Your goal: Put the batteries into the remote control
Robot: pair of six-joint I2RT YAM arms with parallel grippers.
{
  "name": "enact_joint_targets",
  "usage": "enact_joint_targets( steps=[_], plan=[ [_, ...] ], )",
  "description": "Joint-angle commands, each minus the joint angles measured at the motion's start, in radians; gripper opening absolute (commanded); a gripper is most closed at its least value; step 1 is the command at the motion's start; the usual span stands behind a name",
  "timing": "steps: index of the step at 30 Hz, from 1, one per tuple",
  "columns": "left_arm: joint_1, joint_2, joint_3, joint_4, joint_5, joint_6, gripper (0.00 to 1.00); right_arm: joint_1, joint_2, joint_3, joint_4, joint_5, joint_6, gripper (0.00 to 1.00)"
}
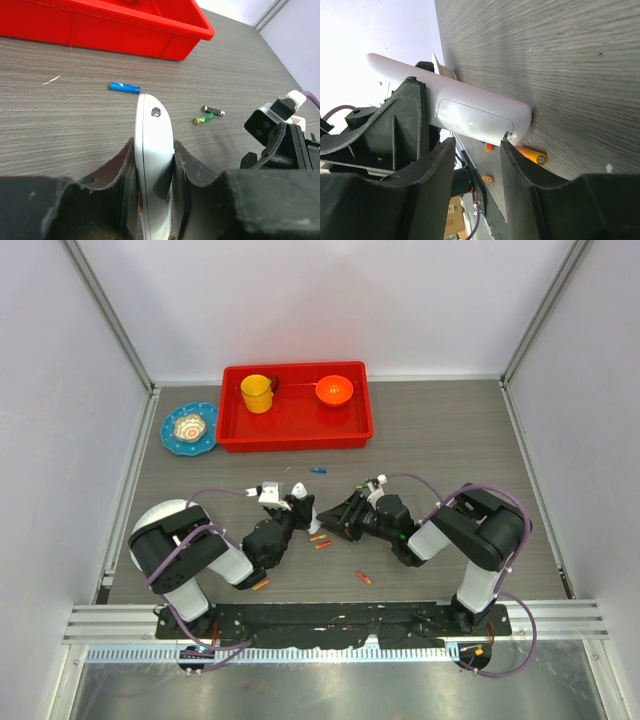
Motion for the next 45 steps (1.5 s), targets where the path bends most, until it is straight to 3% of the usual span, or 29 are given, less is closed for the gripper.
enact_joint_targets(
  steps=[1, 15, 34, 45],
  plan=[
    [-0.005, 0.019, -0.002, 0.182, -0.043, 0.014, 0.00, 0.004, -0.023, -0.018, 0.069, 0.024, 0.007, 0.46],
    [-0.017, 0.031, -0.001, 0.183, -0.047, 0.011, 0.00, 0.007, 0.030, -0.001, 0.095, 0.015, 0.022, 0.44],
    [-0.036, 0.028, -0.001, 0.183, -0.064, 0.035, 0.00, 0.023, 0.030, -0.031, 0.078, 0.030, 0.015, 0.50],
    [-0.040, 0.029, -0.002, 0.183, -0.067, 0.032, 0.00, 0.021, 0.055, -0.021, 0.097, 0.033, 0.022, 0.47]
  ],
)
